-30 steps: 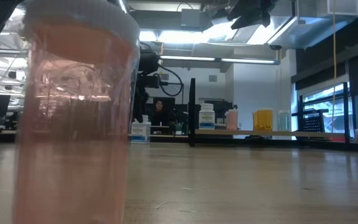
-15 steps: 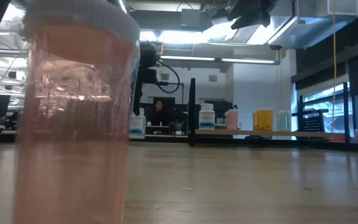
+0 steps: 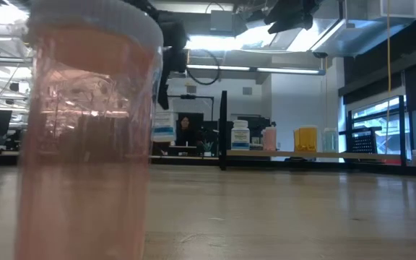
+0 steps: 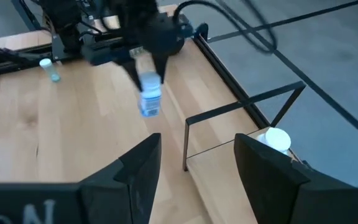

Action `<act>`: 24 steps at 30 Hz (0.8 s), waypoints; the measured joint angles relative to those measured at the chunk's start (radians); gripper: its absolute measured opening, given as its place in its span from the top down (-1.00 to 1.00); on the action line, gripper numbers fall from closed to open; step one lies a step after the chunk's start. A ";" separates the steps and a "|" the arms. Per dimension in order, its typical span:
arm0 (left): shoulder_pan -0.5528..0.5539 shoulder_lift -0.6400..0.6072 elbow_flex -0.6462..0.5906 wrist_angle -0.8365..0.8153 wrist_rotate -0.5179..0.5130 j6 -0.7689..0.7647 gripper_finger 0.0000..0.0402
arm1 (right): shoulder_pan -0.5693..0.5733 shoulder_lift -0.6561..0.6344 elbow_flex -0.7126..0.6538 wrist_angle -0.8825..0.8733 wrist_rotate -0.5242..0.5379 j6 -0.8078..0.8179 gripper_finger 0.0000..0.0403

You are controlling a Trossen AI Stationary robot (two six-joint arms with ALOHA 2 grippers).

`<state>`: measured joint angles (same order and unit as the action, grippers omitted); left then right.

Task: Pick and place medicine bottles onto shelf by color
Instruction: Put the top white pill bottle on the shelf aligned with the other white pill bottle

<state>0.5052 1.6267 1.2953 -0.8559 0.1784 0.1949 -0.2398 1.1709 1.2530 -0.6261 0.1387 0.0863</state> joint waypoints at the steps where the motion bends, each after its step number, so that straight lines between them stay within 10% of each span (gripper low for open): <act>1: -0.024 -0.002 0.000 -0.001 -0.010 -0.029 0.07 | 0.000 0.000 0.000 0.000 0.000 -0.011 -0.02; 24: -0.439 0.004 0.000 0.005 -0.116 -0.361 0.07 | 0.000 0.000 0.000 -0.216 -0.518 -0.148 -0.02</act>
<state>0.0658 1.6306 1.2953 -0.8507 0.0622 -0.1661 -0.2401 1.1709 1.2530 -0.8425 -0.3791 -0.0618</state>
